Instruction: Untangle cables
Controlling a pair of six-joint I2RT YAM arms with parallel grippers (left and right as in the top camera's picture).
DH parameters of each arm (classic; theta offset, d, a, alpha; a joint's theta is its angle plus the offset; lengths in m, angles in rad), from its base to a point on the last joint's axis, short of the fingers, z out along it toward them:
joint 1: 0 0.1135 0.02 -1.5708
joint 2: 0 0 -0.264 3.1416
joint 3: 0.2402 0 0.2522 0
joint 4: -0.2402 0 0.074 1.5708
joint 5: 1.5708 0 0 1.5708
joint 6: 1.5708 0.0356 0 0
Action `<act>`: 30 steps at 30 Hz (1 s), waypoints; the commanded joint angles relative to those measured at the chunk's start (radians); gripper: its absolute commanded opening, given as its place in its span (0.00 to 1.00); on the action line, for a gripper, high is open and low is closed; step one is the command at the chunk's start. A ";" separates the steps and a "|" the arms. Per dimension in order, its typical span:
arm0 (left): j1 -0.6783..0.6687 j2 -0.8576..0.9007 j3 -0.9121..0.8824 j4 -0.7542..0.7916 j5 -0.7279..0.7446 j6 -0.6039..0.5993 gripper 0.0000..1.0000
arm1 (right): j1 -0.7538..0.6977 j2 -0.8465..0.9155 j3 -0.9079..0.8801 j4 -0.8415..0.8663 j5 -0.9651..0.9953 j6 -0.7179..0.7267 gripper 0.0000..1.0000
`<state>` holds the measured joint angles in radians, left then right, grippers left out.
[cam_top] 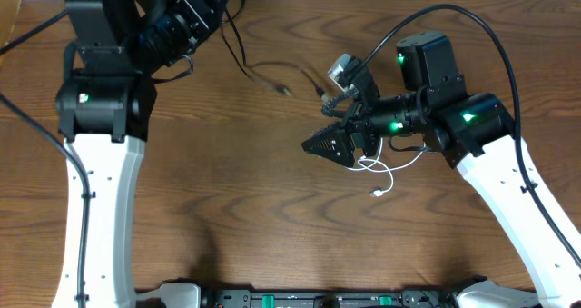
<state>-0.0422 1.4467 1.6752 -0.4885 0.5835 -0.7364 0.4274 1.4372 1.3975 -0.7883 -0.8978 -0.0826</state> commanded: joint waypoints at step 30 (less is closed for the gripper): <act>0.461 0.330 -0.034 -0.088 -0.286 0.206 0.07 | -0.002 -0.009 0.005 -0.043 0.010 -0.004 0.99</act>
<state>0.3756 1.7195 1.6569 -0.5861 0.4332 -0.5739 0.4274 1.4372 1.3975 -0.8314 -0.8818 -0.0834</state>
